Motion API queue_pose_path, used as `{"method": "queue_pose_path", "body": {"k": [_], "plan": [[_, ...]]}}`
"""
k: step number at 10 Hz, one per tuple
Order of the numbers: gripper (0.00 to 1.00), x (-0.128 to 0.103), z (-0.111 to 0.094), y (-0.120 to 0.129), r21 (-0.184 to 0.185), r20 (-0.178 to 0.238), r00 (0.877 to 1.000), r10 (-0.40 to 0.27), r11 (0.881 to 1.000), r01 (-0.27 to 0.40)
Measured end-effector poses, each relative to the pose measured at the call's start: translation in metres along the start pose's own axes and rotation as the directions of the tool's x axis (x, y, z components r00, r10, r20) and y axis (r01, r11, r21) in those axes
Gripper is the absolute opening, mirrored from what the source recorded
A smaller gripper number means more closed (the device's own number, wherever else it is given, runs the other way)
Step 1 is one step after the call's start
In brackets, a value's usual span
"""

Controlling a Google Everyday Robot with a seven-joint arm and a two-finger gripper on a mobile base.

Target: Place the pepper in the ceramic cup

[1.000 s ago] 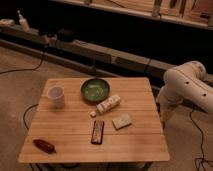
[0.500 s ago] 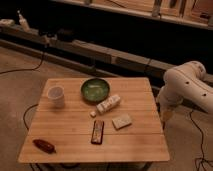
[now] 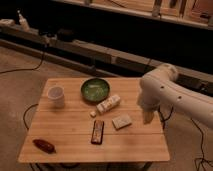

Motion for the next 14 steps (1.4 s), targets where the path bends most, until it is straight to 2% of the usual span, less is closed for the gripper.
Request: {"method": "queue_pose_path", "body": {"k": [1, 2, 3, 5, 9, 11, 12, 13, 14], "plan": [[0.65, -0.033, 0.006, 0.007, 0.0, 0.009, 0.997, -0.081, 0.997, 0.081], [0.65, -0.077, 0.015, 0.02, 0.009, 0.028, 0.981, -0.193, 0.981, 0.193], [0.65, -0.114, 0.021, 0.032, 0.023, 0.047, 0.957, -0.287, 0.958, 0.286], [0.65, -0.135, 0.025, 0.042, 0.032, 0.058, 0.937, -0.344, 0.939, 0.343], [0.65, -0.135, 0.025, 0.042, 0.034, 0.057, 0.938, -0.343, 0.939, 0.342], [0.65, -0.138, 0.026, 0.037, 0.048, 0.075, 0.937, -0.341, 0.94, 0.338], [0.65, -0.146, 0.028, 0.026, 0.086, 0.122, 0.931, -0.343, 0.938, 0.335], [0.65, -0.159, 0.03, 0.009, 0.14, 0.19, 0.919, -0.345, 0.936, 0.322], [0.65, -0.176, 0.032, -0.013, 0.208, 0.279, 0.896, -0.346, 0.933, 0.295]]}}
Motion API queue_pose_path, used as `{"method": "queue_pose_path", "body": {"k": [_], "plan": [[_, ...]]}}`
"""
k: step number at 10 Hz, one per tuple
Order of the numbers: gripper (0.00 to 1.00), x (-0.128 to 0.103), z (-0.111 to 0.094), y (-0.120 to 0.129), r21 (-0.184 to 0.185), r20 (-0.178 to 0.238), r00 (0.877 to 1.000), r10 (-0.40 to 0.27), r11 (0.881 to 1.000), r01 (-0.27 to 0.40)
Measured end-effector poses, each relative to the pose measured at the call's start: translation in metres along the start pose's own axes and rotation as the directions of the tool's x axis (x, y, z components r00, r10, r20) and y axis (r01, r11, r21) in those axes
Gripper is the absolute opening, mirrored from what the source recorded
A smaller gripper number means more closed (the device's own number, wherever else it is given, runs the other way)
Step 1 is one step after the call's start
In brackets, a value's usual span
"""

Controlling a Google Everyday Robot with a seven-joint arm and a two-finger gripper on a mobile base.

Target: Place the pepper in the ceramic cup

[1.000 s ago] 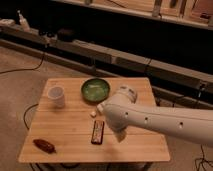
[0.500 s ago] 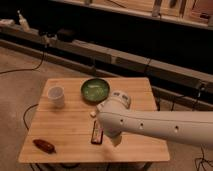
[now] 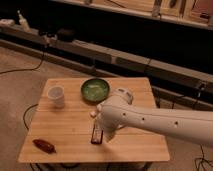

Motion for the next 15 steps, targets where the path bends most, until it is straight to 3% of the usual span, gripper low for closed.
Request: {"method": "queue_pose_path", "body": {"k": [2, 3, 4, 5, 10, 11, 12, 13, 14, 15], "plan": [[0.65, -0.009, 0.01, -0.045, 0.133, 0.153, 0.988, 0.001, 0.991, -0.022], [0.65, -0.012, 0.013, -0.058, 0.176, 0.211, 0.978, -0.005, 0.984, -0.033], [0.65, -0.022, 0.021, -0.066, 0.195, 0.265, 0.964, -0.014, 0.98, -0.039], [0.65, -0.026, 0.024, -0.071, 0.204, 0.289, 0.957, -0.02, 0.978, -0.041], [0.65, -0.027, 0.024, -0.072, 0.208, 0.3, 0.954, -0.014, 0.977, -0.051], [0.65, -0.033, 0.024, -0.075, 0.212, 0.334, 0.943, 0.006, 0.974, -0.082], [0.65, -0.048, 0.025, -0.084, 0.21, 0.396, 0.917, 0.046, 0.968, -0.139], [0.65, -0.067, 0.026, -0.093, 0.197, 0.466, 0.88, 0.094, 0.958, -0.207], [0.65, -0.095, 0.028, -0.107, 0.159, 0.551, 0.818, 0.163, 0.942, -0.295], [0.65, -0.117, 0.035, -0.116, 0.111, 0.601, 0.767, 0.224, 0.927, -0.357]]}}
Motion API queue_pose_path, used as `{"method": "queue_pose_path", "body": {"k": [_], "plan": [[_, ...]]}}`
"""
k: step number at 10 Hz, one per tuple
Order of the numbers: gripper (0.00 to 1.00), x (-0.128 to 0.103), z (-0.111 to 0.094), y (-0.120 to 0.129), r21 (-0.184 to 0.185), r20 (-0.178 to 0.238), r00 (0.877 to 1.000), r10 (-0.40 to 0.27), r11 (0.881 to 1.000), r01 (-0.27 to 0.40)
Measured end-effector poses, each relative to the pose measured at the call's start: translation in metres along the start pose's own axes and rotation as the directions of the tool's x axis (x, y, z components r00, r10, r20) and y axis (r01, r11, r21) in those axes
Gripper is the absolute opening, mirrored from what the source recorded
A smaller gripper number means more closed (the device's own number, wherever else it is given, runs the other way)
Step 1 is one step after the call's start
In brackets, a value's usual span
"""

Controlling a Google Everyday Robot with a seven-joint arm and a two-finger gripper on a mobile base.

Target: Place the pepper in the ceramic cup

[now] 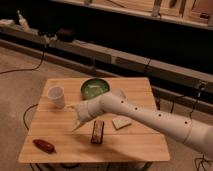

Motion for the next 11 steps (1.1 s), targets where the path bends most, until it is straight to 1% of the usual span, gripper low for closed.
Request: {"method": "queue_pose_path", "body": {"k": [1, 2, 3, 4, 6, 10, 11], "plan": [[0.65, -0.009, 0.02, 0.003, -0.012, 0.028, 0.998, 0.063, 0.998, -0.062], [0.65, -0.009, 0.036, 0.012, -0.034, 0.024, 0.995, 0.096, 0.995, -0.095], [0.65, -0.004, 0.053, 0.023, -0.062, 0.004, 0.992, 0.124, 0.99, -0.124], [0.65, 0.002, 0.064, 0.033, -0.084, -0.02, 0.99, 0.142, 0.986, -0.143], [0.65, 0.006, 0.07, 0.038, -0.095, -0.036, 0.988, 0.153, 0.983, -0.156], [0.65, 0.008, 0.071, 0.039, -0.097, -0.035, 0.987, 0.16, 0.982, -0.163], [0.65, 0.018, 0.077, 0.044, -0.104, -0.041, 0.981, 0.188, 0.976, -0.191]]}}
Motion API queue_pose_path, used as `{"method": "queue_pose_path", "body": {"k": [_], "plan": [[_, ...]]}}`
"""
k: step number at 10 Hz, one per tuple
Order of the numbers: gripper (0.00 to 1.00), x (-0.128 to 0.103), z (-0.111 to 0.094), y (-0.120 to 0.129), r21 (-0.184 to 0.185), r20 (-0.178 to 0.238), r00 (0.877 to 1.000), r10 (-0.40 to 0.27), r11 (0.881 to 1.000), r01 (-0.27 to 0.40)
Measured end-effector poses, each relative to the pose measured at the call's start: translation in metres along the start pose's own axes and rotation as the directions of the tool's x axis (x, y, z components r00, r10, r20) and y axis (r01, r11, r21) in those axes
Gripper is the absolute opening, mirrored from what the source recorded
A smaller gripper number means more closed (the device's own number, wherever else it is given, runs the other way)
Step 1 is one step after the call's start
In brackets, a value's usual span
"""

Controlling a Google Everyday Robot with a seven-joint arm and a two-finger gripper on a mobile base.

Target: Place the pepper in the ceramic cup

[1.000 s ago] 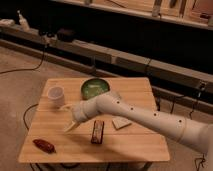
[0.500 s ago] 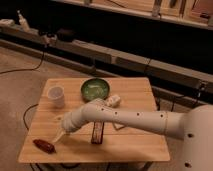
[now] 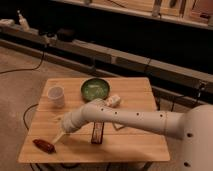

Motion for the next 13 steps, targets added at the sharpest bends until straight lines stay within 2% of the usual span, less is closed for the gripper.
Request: {"method": "queue_pose_path", "body": {"k": [2, 4, 5, 6, 7, 9, 11, 13], "plan": [[0.65, 0.021, 0.01, -0.003, 0.002, -0.029, 0.998, 0.05, 0.999, -0.05], [0.65, 0.039, 0.002, -0.015, 0.051, -0.051, 0.994, 0.093, 0.995, -0.09], [0.65, 0.044, -0.005, -0.02, 0.075, -0.046, 0.994, 0.101, 0.992, -0.098], [0.65, 0.045, -0.007, -0.019, 0.08, -0.033, 0.995, 0.097, 0.992, -0.094], [0.65, 0.043, -0.003, -0.014, 0.069, -0.014, 0.997, 0.081, 0.994, -0.08], [0.65, 0.04, 0.015, 0.004, 0.012, 0.023, 0.999, 0.046, 0.999, -0.046], [0.65, 0.048, 0.032, 0.012, -0.033, 0.034, 0.999, 0.027, 0.999, -0.026], [0.65, 0.057, 0.047, 0.008, -0.052, 0.041, 0.999, 0.014, 0.999, -0.011]]}}
